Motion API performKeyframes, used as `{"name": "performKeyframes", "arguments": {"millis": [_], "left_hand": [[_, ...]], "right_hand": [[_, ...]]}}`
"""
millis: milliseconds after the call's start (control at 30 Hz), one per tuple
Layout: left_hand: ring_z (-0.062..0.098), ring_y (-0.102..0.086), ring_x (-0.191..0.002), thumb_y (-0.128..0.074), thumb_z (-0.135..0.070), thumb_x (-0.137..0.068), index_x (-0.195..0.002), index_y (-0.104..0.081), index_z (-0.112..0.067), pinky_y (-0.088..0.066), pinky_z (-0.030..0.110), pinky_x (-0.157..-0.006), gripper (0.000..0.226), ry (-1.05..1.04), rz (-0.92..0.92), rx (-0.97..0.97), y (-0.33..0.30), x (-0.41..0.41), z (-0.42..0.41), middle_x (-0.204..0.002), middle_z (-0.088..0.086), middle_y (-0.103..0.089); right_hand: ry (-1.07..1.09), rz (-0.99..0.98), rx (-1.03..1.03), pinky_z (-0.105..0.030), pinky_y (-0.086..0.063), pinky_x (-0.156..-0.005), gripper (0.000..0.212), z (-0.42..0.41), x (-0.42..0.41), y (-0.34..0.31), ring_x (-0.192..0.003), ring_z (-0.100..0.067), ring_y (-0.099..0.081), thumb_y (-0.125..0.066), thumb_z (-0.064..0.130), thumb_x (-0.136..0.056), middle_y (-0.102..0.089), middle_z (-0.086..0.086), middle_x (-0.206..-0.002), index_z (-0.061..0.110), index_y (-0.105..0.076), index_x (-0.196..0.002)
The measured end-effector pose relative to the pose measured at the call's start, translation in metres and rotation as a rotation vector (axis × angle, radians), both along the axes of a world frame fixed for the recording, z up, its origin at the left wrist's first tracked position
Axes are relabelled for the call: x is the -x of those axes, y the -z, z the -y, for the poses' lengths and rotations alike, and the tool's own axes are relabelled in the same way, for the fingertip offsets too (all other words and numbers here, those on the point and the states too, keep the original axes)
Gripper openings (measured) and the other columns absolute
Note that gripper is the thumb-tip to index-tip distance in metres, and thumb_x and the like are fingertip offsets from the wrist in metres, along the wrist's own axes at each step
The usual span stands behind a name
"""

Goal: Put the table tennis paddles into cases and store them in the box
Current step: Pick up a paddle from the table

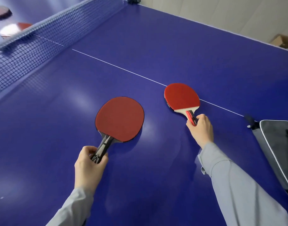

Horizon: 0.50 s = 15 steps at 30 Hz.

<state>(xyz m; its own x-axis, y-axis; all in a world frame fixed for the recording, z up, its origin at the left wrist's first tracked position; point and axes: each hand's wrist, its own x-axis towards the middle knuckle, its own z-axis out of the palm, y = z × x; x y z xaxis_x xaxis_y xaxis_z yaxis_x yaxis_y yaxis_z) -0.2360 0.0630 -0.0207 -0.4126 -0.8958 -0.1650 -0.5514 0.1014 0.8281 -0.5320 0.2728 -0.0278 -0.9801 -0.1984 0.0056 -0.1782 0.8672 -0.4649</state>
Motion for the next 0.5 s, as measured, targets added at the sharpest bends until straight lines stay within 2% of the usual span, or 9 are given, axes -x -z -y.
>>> {"name": "performKeyframes", "arguments": {"millis": [167,300,500], "left_hand": [[0.011,-0.055,-0.070,-0.073,-0.019,-0.077,-0.076,-0.046,-0.036,-0.040,0.022,-0.053,0.031,0.006,0.004,0.003,-0.004,-0.011,-0.007,-0.083,-0.006,-0.059],[0.011,-0.056,-0.071,-0.073,-0.018,-0.076,-0.077,-0.049,-0.032,-0.039,0.013,-0.048,0.028,-0.005,0.002,-0.011,-0.009,-0.027,-0.008,-0.083,-0.005,-0.060],[0.012,-0.054,-0.069,-0.072,-0.018,-0.078,-0.083,-0.051,-0.026,-0.041,0.015,-0.051,0.023,-0.020,0.008,-0.012,-0.022,-0.070,0.000,-0.082,-0.003,-0.059]], "right_hand": [[0.079,0.010,0.212,-0.033,-0.036,-0.067,0.027,-0.004,-0.031,-0.009,-0.084,-0.029,-0.053,-0.060,0.030,-0.088,-0.053,-0.007,-0.091,0.008,-0.045,-0.092],[0.161,0.048,0.396,-0.042,-0.046,-0.068,0.024,-0.014,-0.079,-0.013,-0.081,-0.029,-0.055,-0.060,0.028,-0.089,-0.055,-0.008,-0.089,0.009,-0.044,-0.089],[0.275,0.062,0.538,-0.041,-0.047,-0.066,0.022,-0.017,-0.173,-0.031,-0.076,-0.024,-0.054,-0.061,0.027,-0.088,-0.055,-0.003,-0.084,0.015,-0.043,-0.088]]}}
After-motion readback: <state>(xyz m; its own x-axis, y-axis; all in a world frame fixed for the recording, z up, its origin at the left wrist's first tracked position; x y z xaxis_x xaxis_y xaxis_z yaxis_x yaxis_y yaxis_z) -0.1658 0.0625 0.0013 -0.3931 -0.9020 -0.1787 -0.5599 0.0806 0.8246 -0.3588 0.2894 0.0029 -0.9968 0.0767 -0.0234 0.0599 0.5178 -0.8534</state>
